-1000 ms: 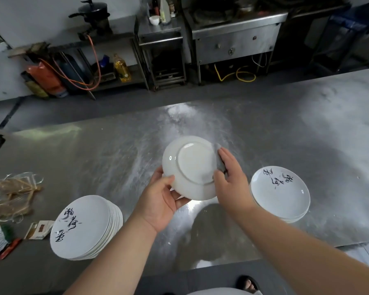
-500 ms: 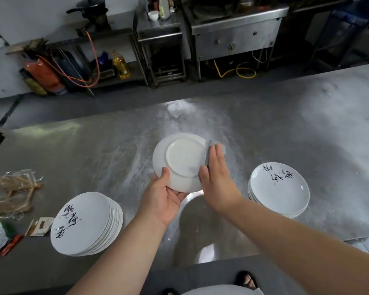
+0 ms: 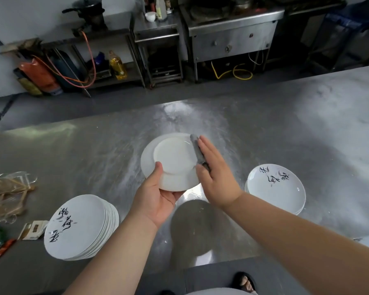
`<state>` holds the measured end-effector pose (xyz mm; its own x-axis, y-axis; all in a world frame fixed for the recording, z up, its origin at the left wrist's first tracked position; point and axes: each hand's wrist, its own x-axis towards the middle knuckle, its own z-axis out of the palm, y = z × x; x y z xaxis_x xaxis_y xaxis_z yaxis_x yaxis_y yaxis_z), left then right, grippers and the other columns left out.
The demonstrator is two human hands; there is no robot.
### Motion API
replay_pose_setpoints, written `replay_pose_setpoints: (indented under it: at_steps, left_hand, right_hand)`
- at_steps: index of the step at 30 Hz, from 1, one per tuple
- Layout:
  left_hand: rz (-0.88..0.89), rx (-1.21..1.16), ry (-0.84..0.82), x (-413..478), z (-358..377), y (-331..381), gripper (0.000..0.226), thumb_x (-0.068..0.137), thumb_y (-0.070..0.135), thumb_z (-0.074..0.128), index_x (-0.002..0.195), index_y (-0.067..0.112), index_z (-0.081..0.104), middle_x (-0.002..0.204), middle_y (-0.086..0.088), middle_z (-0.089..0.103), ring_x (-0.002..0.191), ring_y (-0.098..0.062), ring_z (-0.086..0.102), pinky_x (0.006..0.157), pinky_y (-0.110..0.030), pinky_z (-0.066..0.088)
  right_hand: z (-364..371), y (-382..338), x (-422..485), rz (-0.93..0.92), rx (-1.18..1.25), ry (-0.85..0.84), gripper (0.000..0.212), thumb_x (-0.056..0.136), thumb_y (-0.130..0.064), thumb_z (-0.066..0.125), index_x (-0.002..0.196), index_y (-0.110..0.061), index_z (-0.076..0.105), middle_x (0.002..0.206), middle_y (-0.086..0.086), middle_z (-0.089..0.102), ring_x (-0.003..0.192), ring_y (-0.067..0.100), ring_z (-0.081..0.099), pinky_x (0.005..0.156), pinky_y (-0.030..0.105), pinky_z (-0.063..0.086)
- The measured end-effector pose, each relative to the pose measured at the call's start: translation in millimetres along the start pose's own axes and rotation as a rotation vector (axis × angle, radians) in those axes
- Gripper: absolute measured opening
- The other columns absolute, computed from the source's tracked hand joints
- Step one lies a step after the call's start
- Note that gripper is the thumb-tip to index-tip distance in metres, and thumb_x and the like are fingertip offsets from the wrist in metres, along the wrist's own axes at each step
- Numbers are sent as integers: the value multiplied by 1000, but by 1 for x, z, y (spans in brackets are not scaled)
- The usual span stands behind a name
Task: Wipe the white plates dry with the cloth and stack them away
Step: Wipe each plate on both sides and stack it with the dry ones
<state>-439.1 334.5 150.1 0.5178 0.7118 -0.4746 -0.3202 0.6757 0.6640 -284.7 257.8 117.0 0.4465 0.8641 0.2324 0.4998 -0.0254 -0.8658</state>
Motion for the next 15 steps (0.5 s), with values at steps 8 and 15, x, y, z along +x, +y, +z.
replay_pose_setpoints:
  at_steps: [8,15]
  left_hand:
    - [-94,48,90,-3,8,-28,56,106,47,48,139,4,61,130,-19,70,121,-33,69,111,-49,47]
    - [-123,21,37,-5,24,-25,57,107,49,43,141,7,60,140,-14,66,127,-29,65,97,-40,54]
  right_hand:
    - [59,-25,-47,354,-61,-139,91,99,-64,18,162,-11,-22,169,3,-32,156,21,-28,130,42,-8]
    - [68,-29,-37,393,-80,-151,92,94,-73,-4,166,-16,-11,168,-4,-34,152,21,-38,127,42,-17]
